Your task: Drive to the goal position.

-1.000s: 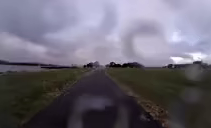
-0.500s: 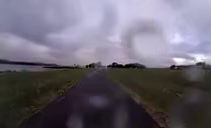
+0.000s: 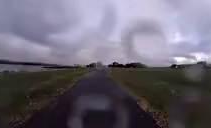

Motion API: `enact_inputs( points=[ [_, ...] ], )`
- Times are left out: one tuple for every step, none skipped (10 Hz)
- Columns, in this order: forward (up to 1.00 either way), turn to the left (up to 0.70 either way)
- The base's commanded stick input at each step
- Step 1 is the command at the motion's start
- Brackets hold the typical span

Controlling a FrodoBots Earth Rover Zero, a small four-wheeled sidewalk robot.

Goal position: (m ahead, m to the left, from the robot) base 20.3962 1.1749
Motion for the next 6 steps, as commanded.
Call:
enact_inputs(
  points=[
    [0.7,0.0],
    [0.7,0.14],
    [0.7,0.14],
    [0.7,0.14],
    [0.7,0.14],
    [0.7,0.14]
  ],
)
